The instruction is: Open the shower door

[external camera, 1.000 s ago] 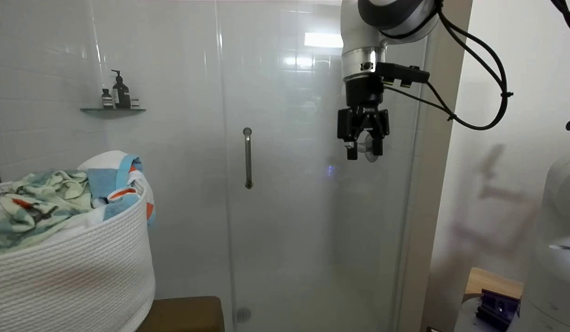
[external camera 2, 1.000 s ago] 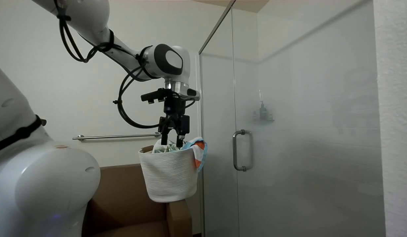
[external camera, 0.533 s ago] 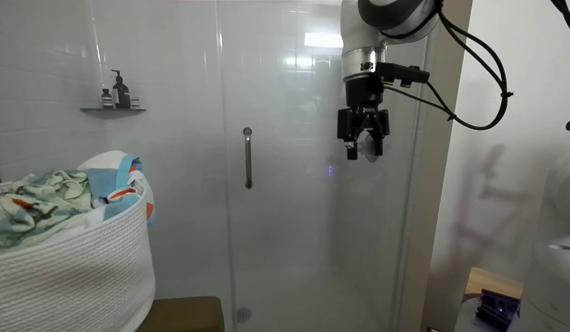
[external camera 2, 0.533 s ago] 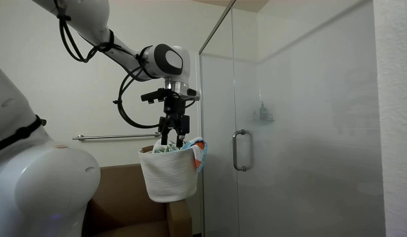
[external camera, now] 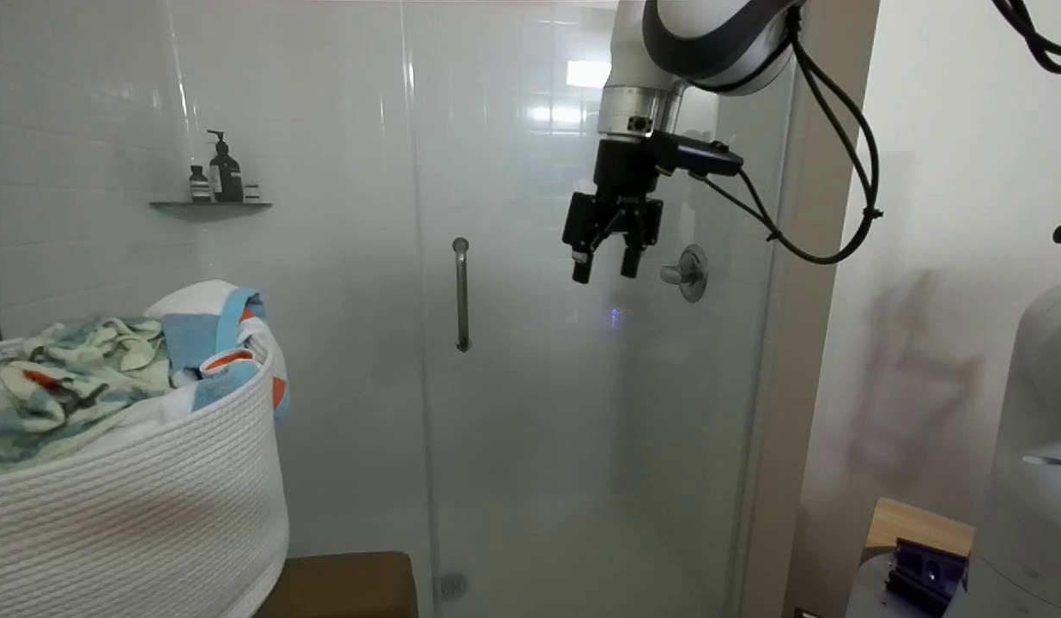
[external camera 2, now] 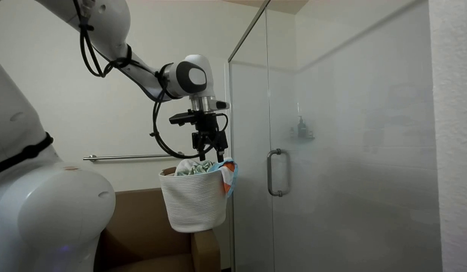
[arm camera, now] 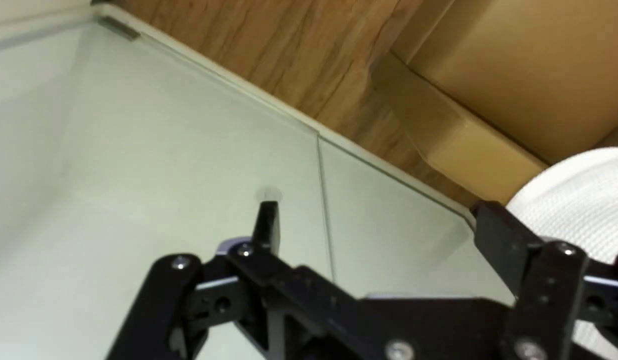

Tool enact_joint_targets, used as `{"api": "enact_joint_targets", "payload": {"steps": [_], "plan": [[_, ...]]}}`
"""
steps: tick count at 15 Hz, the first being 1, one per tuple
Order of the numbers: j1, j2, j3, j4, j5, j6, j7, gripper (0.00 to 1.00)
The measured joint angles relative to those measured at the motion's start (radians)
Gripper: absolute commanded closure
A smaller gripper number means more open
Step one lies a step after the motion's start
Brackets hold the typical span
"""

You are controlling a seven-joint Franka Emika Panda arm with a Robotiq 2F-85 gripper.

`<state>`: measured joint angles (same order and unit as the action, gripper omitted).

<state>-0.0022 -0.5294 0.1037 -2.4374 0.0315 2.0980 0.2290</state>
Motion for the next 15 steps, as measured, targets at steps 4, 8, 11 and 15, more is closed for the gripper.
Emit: {"api": "enact_joint_targets", "payload": {"steps": [4, 8, 11, 15], "plan": [[0.004, 0.048, 0.056, 0.001, -0.061, 0.134, 0.047, 0.0], [0.004, 0.044, 0.042, 0.001, -0.061, 0.133, 0.047, 0.0], [0.005, 0.044, 0.042, 0.001, -0.061, 0.133, 0.047, 0.0], [0.005, 0.044, 0.042, 0.001, -0.061, 0.133, 0.047, 0.0]]}}
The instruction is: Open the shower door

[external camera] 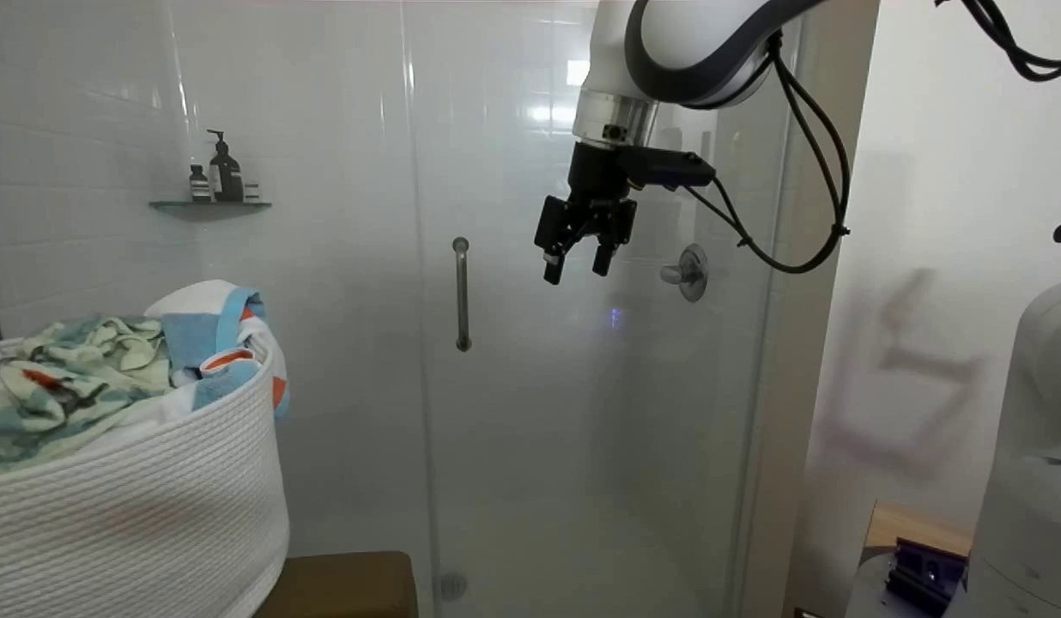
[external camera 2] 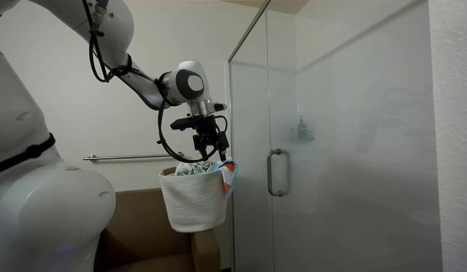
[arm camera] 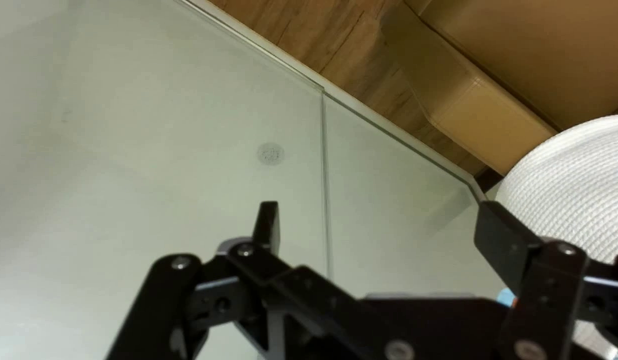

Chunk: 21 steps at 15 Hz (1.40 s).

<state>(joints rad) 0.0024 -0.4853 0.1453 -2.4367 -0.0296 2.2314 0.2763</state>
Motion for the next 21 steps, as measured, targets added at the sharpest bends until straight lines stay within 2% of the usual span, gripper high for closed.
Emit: {"api": "enact_joint_targets", "payload": {"steps": [3, 7, 10, 12, 15, 16, 18, 21], "plan": [[0.003, 0.006, 0.004, -0.01, -0.001, 0.05, 0.002, 0.0], [0.002, 0.074, -0.015, -0.04, -0.001, 0.26, -0.009, 0.0], [0.008, 0.153, -0.069, -0.042, 0.02, 0.395, -0.091, 0.0], [0.059, 0.197, -0.156, -0.04, 0.108, 0.439, -0.227, 0.0], [0.288, 0.219, -0.402, -0.029, 0.237, 0.437, -0.447, 0.0], [0.306, 0.218, -0.424, -0.027, 0.248, 0.437, -0.465, 0.0], [0.256, 0.22, -0.376, -0.028, 0.248, 0.437, -0.464, 0.0], [0.224, 0.222, -0.337, -0.028, 0.249, 0.437, -0.463, 0.0]]}}
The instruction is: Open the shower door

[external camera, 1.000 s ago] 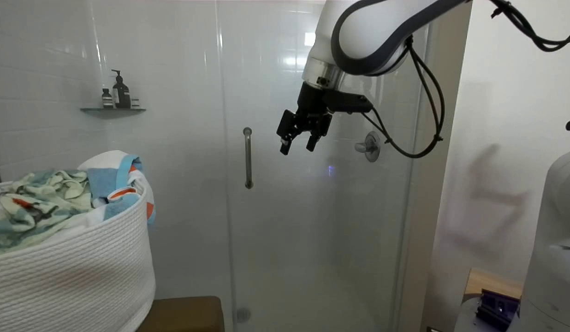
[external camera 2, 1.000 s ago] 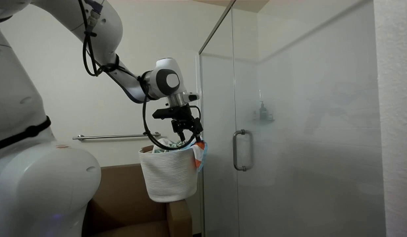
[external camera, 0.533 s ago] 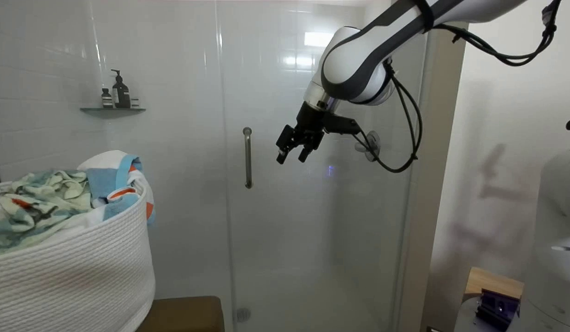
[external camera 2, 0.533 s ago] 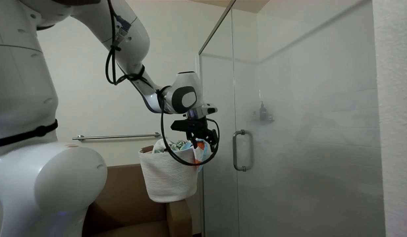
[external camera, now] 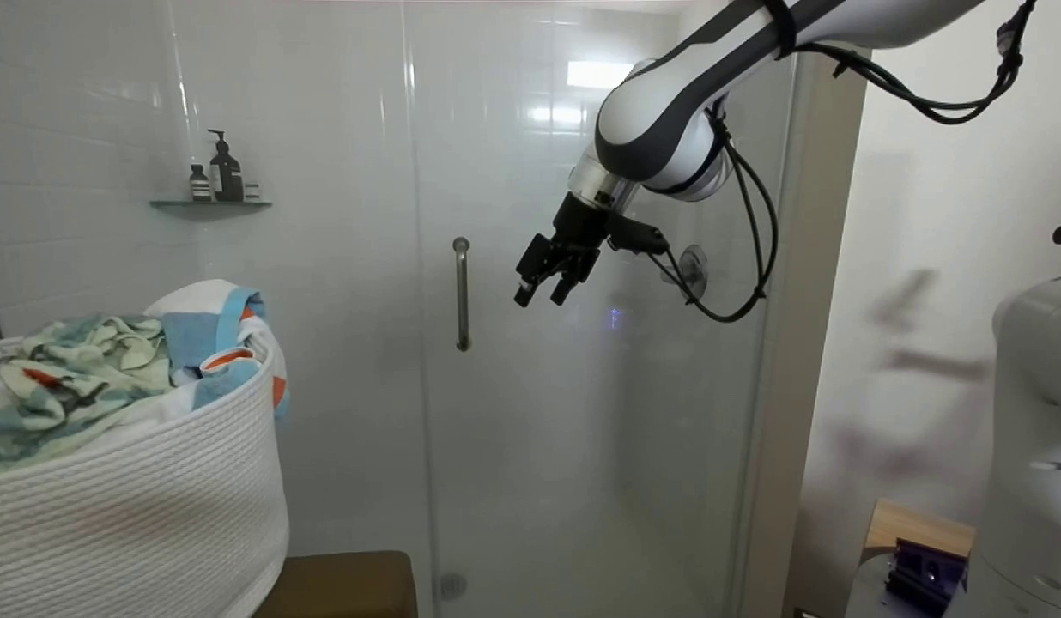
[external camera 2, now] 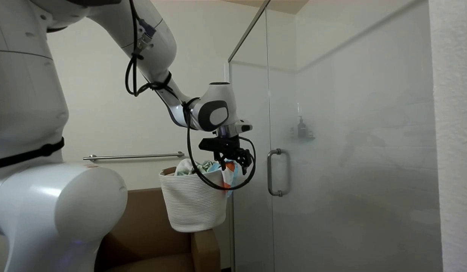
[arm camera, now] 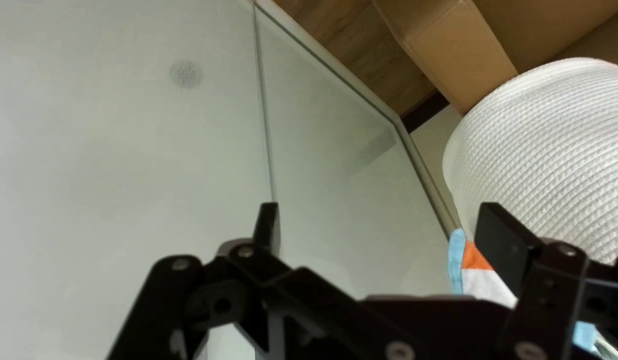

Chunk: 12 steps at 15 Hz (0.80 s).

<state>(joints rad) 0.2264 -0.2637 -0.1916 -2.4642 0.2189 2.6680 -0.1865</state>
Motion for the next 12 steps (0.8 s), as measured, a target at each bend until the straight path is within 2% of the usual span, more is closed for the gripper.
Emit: {"api": "enact_joint_targets", "payload": {"steps": [3, 7, 9, 12], "plan": [[-0.034, 0.005, 0.008, 0.007, -0.002, 0.0, -0.021, 0.0], [-0.08, 0.043, 0.006, 0.058, -0.013, 0.007, -0.113, 0.0], [-0.082, 0.077, -0.005, 0.098, 0.012, 0.012, -0.196, 0.0], [-0.041, 0.142, -0.054, 0.166, 0.141, 0.017, -0.396, 0.0]]}}
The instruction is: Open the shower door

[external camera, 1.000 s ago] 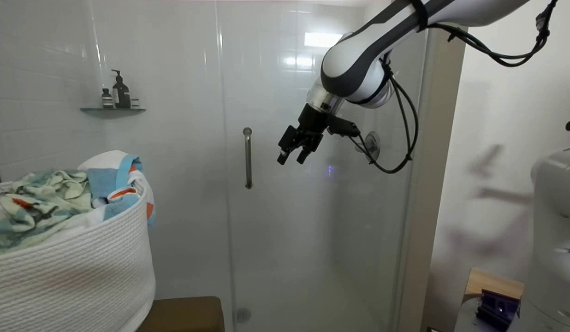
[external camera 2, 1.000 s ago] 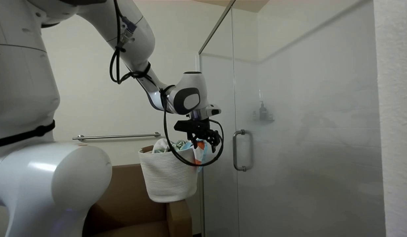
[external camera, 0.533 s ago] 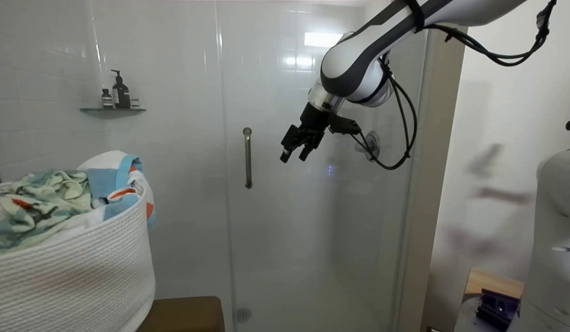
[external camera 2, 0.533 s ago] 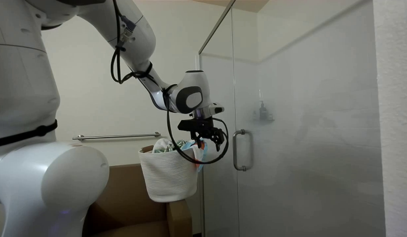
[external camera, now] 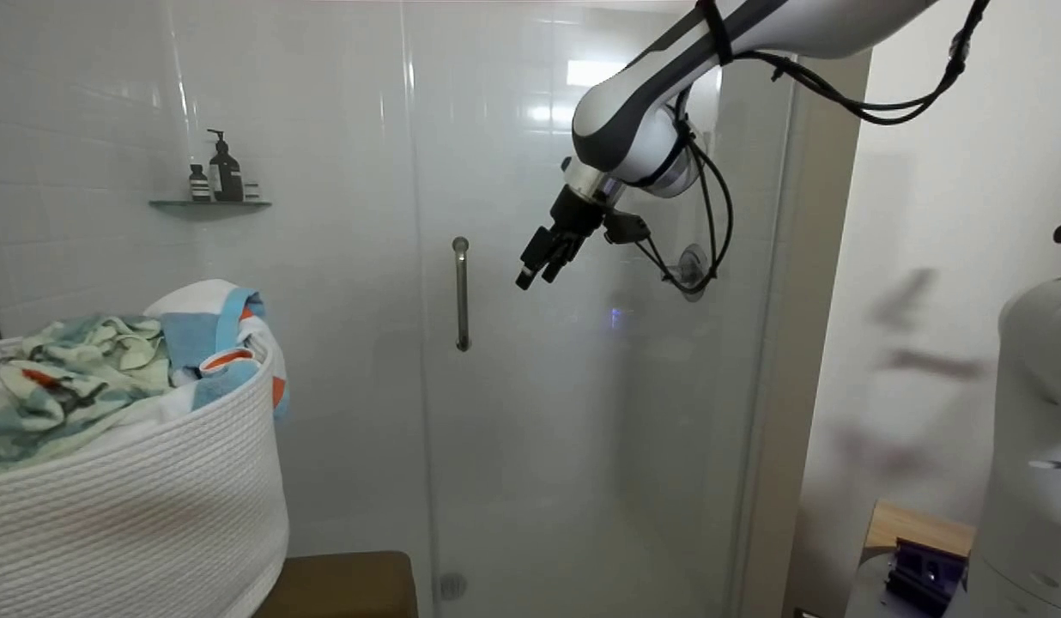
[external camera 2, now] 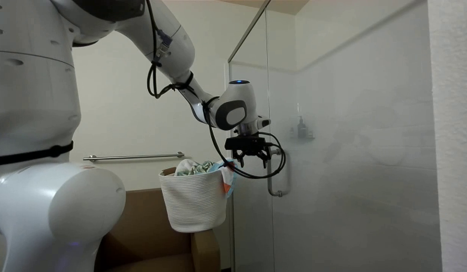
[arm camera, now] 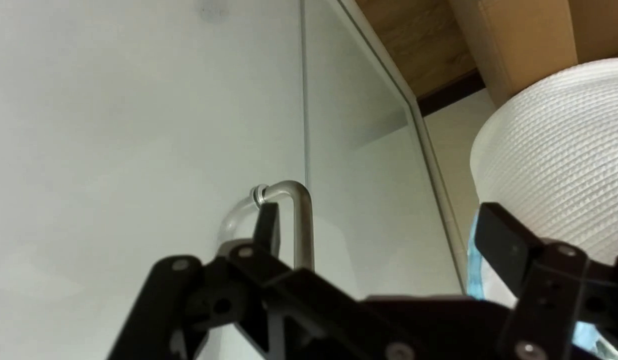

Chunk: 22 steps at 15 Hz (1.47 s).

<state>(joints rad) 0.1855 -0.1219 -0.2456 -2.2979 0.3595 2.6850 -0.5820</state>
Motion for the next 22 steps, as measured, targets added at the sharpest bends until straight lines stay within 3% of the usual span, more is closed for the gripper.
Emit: {"api": "enact_joint_targets", "payload": {"steps": [4, 13, 22], "plan": [[0.029, 0.091, -0.041, 0.092, 0.216, 0.0, -0.214, 0.0], [0.031, 0.125, -0.038, 0.123, 0.227, -0.002, -0.221, 0.0], [0.033, 0.278, -0.02, 0.271, 0.306, -0.024, -0.28, 0.0]]}}
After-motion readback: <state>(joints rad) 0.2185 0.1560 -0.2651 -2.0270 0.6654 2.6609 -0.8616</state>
